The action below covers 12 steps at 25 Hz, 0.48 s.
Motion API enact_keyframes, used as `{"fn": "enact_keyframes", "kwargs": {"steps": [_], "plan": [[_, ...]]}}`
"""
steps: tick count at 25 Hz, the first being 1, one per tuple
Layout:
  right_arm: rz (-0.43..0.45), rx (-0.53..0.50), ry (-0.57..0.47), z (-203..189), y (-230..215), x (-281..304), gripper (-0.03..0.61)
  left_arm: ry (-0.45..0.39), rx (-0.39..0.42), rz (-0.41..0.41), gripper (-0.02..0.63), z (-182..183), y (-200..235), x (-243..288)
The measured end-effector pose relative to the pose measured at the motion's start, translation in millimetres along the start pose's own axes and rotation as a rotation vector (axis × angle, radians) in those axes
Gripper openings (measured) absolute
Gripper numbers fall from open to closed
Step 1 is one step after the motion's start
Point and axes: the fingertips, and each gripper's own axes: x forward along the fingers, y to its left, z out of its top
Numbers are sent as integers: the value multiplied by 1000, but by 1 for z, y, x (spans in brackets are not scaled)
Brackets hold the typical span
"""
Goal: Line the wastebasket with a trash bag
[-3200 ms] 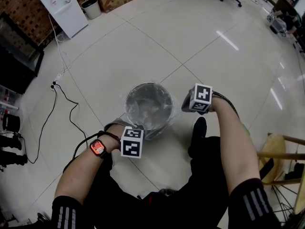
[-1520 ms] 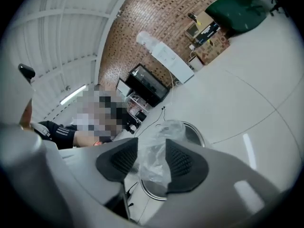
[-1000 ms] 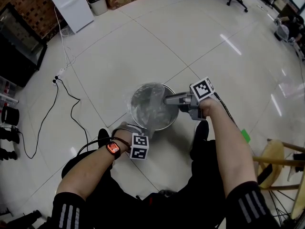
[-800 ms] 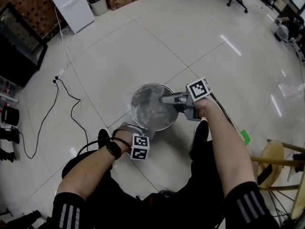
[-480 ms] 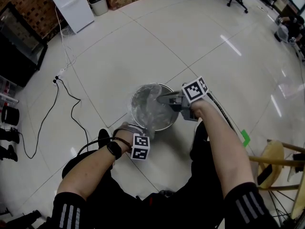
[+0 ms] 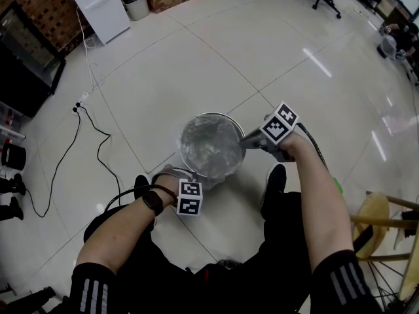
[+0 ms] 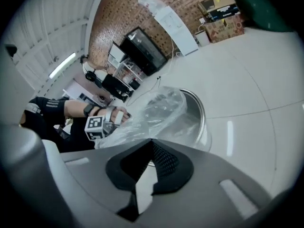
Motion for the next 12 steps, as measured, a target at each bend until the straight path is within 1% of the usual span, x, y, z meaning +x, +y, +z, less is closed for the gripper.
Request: {"fn": "enact_keyframes", "kwargs": {"steps": [5,12], "plan": [[-95,26,114,-39,-31,-8,5,5,-23,-11,18,-6,0,0],[-286,6,225,-65,-77,-8,5,43,-68,-47,18,-23,1,8]]}}
